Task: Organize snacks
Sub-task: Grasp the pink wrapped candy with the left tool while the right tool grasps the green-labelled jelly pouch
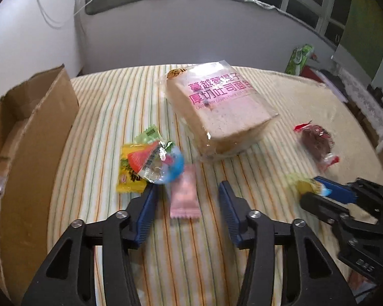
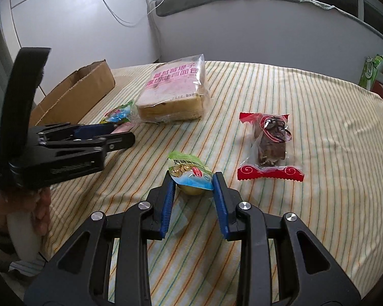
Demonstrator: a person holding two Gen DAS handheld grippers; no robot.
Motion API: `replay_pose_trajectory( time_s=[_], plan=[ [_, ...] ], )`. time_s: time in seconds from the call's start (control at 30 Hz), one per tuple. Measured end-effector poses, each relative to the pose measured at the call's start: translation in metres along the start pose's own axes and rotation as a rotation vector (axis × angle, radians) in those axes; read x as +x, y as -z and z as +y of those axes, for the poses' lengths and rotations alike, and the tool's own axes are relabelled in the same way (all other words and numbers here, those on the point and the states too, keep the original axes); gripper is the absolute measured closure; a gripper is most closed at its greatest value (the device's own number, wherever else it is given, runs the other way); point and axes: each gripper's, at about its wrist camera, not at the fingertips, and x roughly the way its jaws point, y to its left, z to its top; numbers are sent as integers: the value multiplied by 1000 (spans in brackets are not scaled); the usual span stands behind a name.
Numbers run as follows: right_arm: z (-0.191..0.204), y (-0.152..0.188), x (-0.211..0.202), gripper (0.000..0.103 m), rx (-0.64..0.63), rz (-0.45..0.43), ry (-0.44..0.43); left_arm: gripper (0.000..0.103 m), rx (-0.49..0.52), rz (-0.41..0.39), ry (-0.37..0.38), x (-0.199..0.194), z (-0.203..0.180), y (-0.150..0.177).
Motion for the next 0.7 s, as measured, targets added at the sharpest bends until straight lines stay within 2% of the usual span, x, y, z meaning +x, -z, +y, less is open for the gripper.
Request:
replay_pose_trajectory(
  time_s=[0.03, 0.1, 0.2, 0.37, 0.7],
  plan=[
    [0, 1, -1, 72, 2, -2, 0, 72, 21, -6, -18, 1, -5, 0],
    [0, 1, -3, 72, 6, -5, 3, 85, 46, -9, -31, 0, -9, 0],
    [-1, 2, -8, 72, 16, -15, 9, 86, 79, -7, -27, -3, -13, 2],
    [1, 1, -22, 72, 21, -45, 18, 86, 72, -21, 7, -15, -17, 5],
    [30, -18, -66, 72, -21, -134, 54, 86, 61, -127, 41, -72, -13, 1]
  ],
)
